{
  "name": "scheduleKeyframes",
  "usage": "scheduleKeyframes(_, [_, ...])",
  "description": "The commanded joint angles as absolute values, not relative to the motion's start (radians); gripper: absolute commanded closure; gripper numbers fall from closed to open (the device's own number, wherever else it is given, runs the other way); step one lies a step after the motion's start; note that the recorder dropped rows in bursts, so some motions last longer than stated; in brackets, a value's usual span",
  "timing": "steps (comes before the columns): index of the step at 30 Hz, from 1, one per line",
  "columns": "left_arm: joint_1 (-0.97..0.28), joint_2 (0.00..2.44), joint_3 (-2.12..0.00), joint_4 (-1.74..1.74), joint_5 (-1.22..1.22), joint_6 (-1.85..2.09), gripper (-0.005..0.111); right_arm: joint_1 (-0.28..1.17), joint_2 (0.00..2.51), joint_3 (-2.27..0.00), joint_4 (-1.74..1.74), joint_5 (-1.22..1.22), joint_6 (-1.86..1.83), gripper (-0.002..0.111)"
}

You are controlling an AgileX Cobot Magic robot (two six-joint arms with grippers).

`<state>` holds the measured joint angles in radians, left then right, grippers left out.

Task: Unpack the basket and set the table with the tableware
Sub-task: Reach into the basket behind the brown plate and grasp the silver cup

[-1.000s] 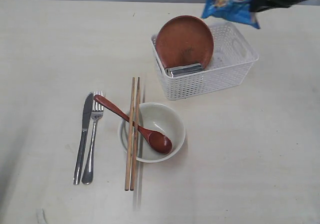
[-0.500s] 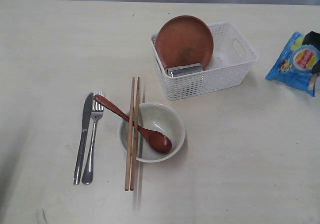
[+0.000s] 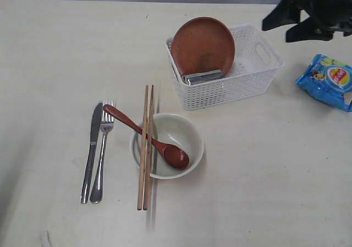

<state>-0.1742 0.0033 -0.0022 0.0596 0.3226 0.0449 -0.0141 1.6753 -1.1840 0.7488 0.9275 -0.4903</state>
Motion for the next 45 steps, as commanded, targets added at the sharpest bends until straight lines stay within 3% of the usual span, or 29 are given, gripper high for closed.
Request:
scheduleKeyframes(1, [-0.172, 0.0, 0.0, 0.051, 0.322, 0.044, 0.107, 0.072, 1.818, -1.318, 0.753, 1.169, -0.505, 0.049])
scheduleKeyframes(4, [-0.172, 0.0, 0.0, 0.051, 0.322, 0.044, 0.107, 0.165, 1.902, -1.329, 0.709, 1.1, -0.502, 0.049])
scheduleKeyframes(11, [-0.172, 0.0, 0.0, 0.051, 0.322, 0.044, 0.107, 0.202, 1.932, -1.334, 0.677, 0.897, -0.489, 0.049])
scheduleKeyframes(32, [-0.172, 0.0, 0.0, 0.051, 0.322, 0.044, 0.107, 0.202, 2.076, -1.337, 0.818, 0.982, -0.574, 0.049])
scheduleKeyframes(41, [-0.172, 0.0, 0.0, 0.051, 0.322, 0.044, 0.107, 0.202, 2.076, -1.337, 0.916, 0.976, -0.625, 0.068])
scheduleKeyframes(45, [-0.172, 0.0, 0.0, 0.051, 0.322, 0.044, 0.107, 0.202, 2.076, -1.337, 0.917, 0.973, -0.627, 0.086])
